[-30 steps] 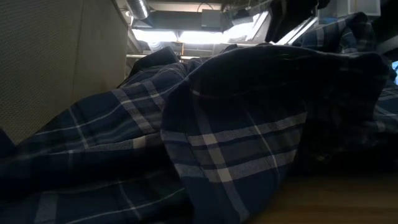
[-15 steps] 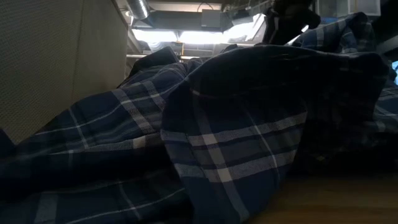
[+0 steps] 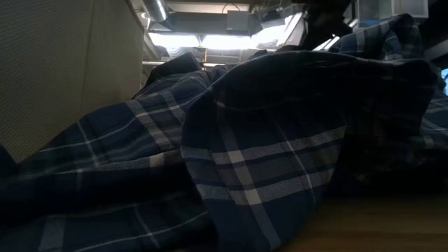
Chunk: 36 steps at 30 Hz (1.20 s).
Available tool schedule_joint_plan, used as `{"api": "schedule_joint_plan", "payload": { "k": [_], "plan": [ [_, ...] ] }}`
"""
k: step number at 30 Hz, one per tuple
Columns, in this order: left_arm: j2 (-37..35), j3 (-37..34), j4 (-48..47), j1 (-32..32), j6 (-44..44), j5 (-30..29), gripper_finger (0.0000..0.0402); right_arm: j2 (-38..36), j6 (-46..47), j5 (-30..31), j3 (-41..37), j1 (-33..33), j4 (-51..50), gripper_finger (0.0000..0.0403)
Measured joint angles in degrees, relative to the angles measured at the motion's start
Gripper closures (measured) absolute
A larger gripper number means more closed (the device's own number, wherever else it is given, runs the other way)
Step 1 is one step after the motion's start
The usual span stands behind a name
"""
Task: Sort clothes
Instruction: Put the green shirt into the top brown laundry bin
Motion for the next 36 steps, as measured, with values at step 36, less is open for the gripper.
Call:
{"api": "schedule_joint_plan", "payload": {
  "k": [36],
  "plan": [
    [0.0, 0.0, 0.0, 0.0, 0.2, 0.0, 0.0235, -8.4, -11.8, 7.3, 7.6, -31.7, 12.0, 0.0391]
  ]
}}
